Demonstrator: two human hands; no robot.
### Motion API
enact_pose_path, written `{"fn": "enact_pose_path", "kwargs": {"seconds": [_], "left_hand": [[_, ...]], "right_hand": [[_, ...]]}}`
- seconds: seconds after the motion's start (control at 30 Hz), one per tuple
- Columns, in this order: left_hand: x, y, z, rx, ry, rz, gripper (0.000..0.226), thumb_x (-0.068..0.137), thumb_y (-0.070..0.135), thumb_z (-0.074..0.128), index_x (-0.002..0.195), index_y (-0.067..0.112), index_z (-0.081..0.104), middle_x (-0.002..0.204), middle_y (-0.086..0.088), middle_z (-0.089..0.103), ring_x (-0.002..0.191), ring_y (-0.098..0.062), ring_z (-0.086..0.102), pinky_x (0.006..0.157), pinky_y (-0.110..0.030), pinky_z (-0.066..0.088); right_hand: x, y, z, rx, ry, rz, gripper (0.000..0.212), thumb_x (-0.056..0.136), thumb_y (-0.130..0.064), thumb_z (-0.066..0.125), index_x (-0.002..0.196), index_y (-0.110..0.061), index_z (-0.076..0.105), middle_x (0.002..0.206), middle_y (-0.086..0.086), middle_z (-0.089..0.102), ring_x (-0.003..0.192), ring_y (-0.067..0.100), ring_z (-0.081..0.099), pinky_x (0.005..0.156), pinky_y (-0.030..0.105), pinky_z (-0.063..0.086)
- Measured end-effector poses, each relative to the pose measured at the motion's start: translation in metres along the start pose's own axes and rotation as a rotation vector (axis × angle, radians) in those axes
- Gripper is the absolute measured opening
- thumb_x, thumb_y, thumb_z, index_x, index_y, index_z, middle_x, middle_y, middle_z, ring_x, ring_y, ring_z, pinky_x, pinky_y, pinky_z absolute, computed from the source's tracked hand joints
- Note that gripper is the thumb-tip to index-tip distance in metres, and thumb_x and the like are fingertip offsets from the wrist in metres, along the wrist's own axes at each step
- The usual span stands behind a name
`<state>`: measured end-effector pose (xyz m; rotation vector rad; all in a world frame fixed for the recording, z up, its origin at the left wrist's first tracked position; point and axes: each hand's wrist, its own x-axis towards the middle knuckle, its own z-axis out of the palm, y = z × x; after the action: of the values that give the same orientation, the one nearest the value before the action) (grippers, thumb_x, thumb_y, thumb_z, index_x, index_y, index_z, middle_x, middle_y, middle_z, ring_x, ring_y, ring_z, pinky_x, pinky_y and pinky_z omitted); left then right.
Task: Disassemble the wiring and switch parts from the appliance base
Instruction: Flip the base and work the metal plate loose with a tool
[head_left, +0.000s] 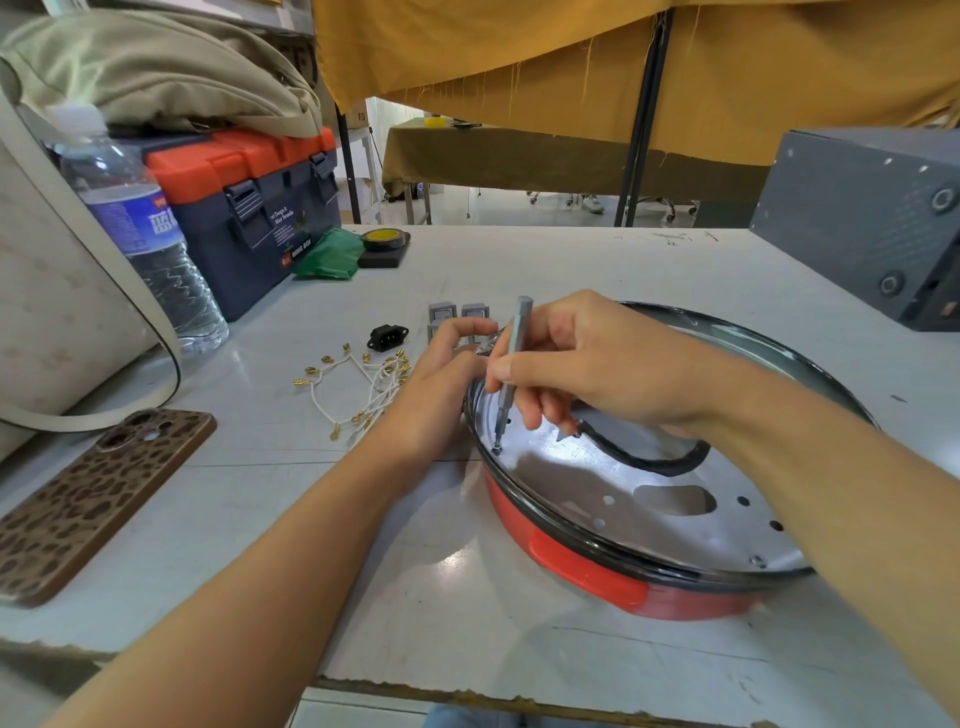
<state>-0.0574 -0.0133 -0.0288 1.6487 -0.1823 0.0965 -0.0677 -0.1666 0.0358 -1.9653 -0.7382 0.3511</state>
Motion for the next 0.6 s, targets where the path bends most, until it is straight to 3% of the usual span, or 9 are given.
{"fn": "enact_pose_path", "kwargs": {"seconds": [0.17, 0.33, 0.47, 0.6], "left_hand": [[0.0014, -0.0025, -0.0011, 0.009, 0.001, -0.004, 0.025, 0.091, 0.013, 0.045, 0.113, 0.02, 0.054, 0.085, -0.003, 0.065, 0.073, -0.007, 0.059, 0.061, -0.017, 0.047], [0.0007, -0.0025, -0.0003, -0.011, -0.025, 0.066, 0.022, 0.097, 0.018, 0.043, 0.116, 0.01, 0.05, 0.072, 0.014, 0.069, 0.071, 0.002, 0.065, 0.061, -0.012, 0.05], [-0.0006, -0.0018, -0.0005, -0.029, -0.034, 0.072, 0.022, 0.096, 0.017, 0.042, 0.115, 0.01, 0.049, 0.07, 0.017, 0.069, 0.068, 0.004, 0.065, 0.058, -0.012, 0.05], [-0.0001, -0.0027, -0.0013, -0.001, -0.014, 0.036, 0.028, 0.088, 0.026, 0.048, 0.115, 0.018, 0.054, 0.081, 0.012, 0.07, 0.076, 0.003, 0.065, 0.061, -0.011, 0.049]], "right_hand": [[0.0014, -0.0005, 0.0, -0.052, 0.004, 0.038, 0.028, 0.094, -0.01, 0.049, 0.072, -0.013, 0.065, 0.055, 0.0, 0.055, 0.049, 0.008, 0.046, 0.047, 0.02, 0.042], [0.0003, -0.0042, 0.0059, -0.148, 0.041, -0.047, 0.035, 0.094, -0.036, 0.054, 0.065, -0.016, 0.062, 0.048, -0.009, 0.05, 0.044, 0.001, 0.043, 0.046, 0.012, 0.037], [-0.0008, -0.005, 0.0066, -0.148, 0.03, -0.094, 0.038, 0.098, -0.026, 0.05, 0.065, -0.009, 0.059, 0.043, -0.017, 0.049, 0.04, -0.001, 0.041, 0.044, 0.007, 0.032], [0.0007, -0.0006, 0.0051, -0.177, 0.026, -0.039, 0.032, 0.099, -0.026, 0.046, 0.08, -0.006, 0.061, 0.038, -0.007, 0.046, 0.037, 0.003, 0.038, 0.046, 0.017, 0.037]]}}
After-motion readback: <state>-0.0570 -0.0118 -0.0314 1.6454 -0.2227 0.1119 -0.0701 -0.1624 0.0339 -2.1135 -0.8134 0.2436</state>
